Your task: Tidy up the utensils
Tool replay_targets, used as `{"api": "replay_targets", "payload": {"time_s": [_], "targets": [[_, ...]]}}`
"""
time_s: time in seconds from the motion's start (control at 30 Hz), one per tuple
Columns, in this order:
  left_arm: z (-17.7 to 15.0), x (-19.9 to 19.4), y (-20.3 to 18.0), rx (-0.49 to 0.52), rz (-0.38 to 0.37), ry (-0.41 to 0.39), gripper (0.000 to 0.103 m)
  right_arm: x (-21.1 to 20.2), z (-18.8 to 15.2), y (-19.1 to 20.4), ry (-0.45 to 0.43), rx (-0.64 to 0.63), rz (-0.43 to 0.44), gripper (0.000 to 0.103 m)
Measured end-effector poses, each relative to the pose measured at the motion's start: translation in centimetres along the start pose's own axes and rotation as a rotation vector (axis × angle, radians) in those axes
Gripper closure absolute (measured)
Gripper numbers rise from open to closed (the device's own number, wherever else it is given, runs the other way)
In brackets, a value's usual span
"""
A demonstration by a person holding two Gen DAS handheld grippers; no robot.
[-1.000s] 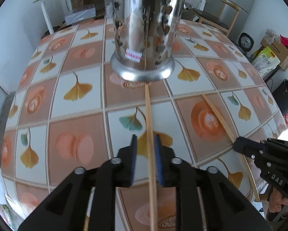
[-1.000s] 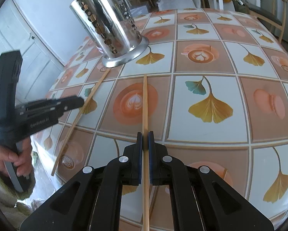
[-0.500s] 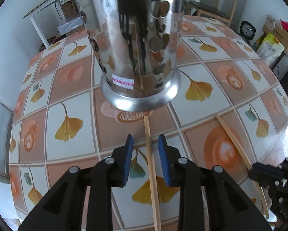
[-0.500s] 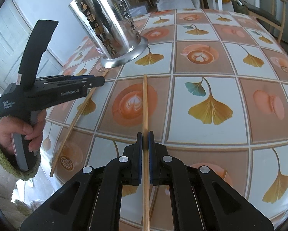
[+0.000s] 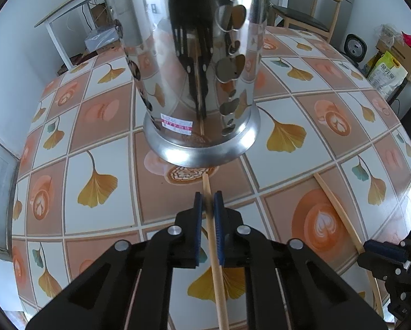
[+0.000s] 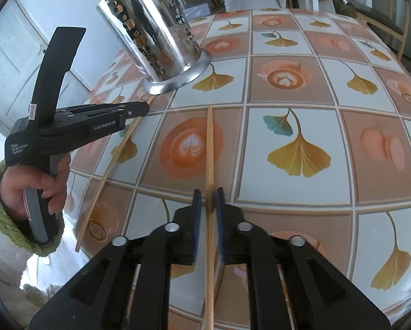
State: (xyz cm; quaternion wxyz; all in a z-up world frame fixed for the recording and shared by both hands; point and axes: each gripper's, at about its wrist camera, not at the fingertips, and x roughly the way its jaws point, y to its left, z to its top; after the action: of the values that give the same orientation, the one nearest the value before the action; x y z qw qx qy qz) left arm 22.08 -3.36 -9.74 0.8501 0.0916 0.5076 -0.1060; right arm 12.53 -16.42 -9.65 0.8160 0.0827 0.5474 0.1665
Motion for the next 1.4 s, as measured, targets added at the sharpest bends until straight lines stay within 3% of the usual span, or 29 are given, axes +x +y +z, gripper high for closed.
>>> {"api": "replay_targets", "payload": {"time_s": [0.03, 0.2, 0.57, 0.77, 0.9, 1.13, 1.4], "targets": [[0.0, 0.0, 0.0, -0.003, 0.001, 0.0, 0.097, 0.0, 0.2, 0.1, -0.001, -0.006, -0.009, 0.078], [-0.1, -0.1, 0.2, -0.012, 0.003, -0.006, 0.097, 0.4, 1.2, 0.7, -0.012, -0.054, -0.037, 0.073], [-0.2, -0.1, 0.3, -0.026, -0.005, -0.014, 0.097, 2.5, 3.6, 2.3, -0.017, -0.169, -0.104, 0.073], [-0.2, -0.1, 0.5, -0.032, -0.009, -0.016, 0.097, 3.3, 4.0, 3.6, -0.018, -0.229, -0.146, 0.084], [-0.3, -0.1, 0.5, -0.034, -0.014, -0.02, 0.097, 3.4, 4.1, 3.6, -0.019, -0.226, -0.167, 0.098], [-0.5, -0.3, 0.6, -0.038, -0.023, -0.035, 0.097, 2.0, 4.6, 1.9, -0.046, -0.125, -0.102, 0.099], [-0.6, -0.2, 1.6, -0.079, -0.079, -0.06, 0.098, -4.3, 5.7, 0.2, -0.188, 0.001, 0.05, 0.099]]}}
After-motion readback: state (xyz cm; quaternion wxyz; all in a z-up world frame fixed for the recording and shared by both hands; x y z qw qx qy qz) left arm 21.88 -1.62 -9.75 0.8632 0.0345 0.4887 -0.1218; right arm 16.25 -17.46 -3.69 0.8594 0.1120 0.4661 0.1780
